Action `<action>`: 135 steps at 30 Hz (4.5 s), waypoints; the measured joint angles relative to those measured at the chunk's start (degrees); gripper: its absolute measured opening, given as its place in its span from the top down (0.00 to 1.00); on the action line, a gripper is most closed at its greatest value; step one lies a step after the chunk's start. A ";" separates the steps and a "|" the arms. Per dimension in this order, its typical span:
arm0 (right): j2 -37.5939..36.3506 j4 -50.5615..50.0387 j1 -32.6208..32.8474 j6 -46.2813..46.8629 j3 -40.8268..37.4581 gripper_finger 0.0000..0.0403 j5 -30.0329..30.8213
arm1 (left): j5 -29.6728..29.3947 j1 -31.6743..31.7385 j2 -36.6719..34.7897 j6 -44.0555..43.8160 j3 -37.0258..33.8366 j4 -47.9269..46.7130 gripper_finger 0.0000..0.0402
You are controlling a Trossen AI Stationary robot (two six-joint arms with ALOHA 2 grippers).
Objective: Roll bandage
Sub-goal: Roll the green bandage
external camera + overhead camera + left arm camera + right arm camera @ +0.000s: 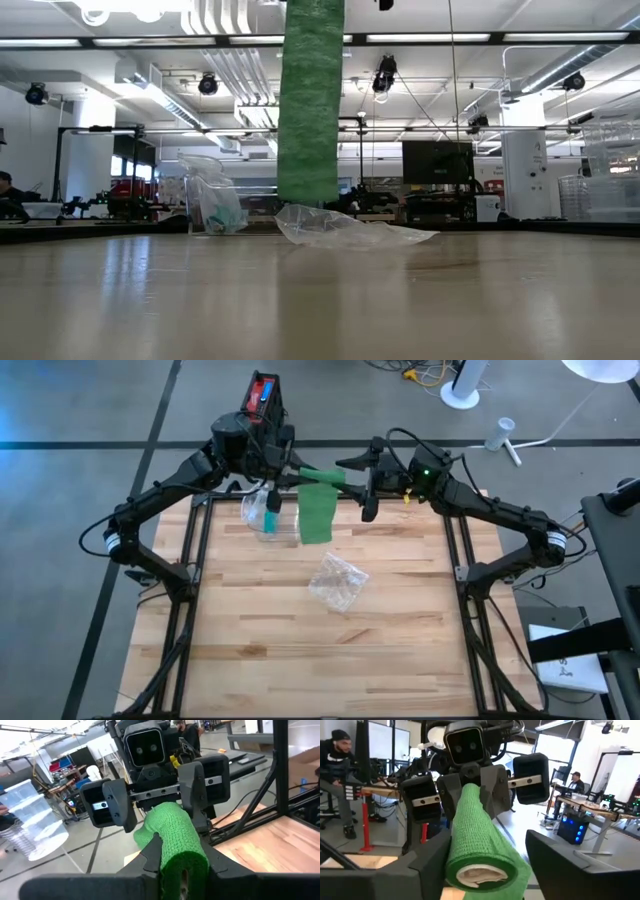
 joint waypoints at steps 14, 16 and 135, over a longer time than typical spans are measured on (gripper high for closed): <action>-0.02 -2.06 -0.19 -4.40 0.19 0.72 -2.43 | -1.14 -0.64 0.20 0.20 0.00 0.23 0.88; -0.05 -2.02 -0.19 -4.86 0.19 0.76 -2.47 | -1.30 -0.98 0.20 0.20 0.00 0.50 0.88; 0.87 -8.00 0.95 -47.66 4.02 0.92 1.01 | 0.87 0.61 1.95 -35.32 -0.02 1.42 0.63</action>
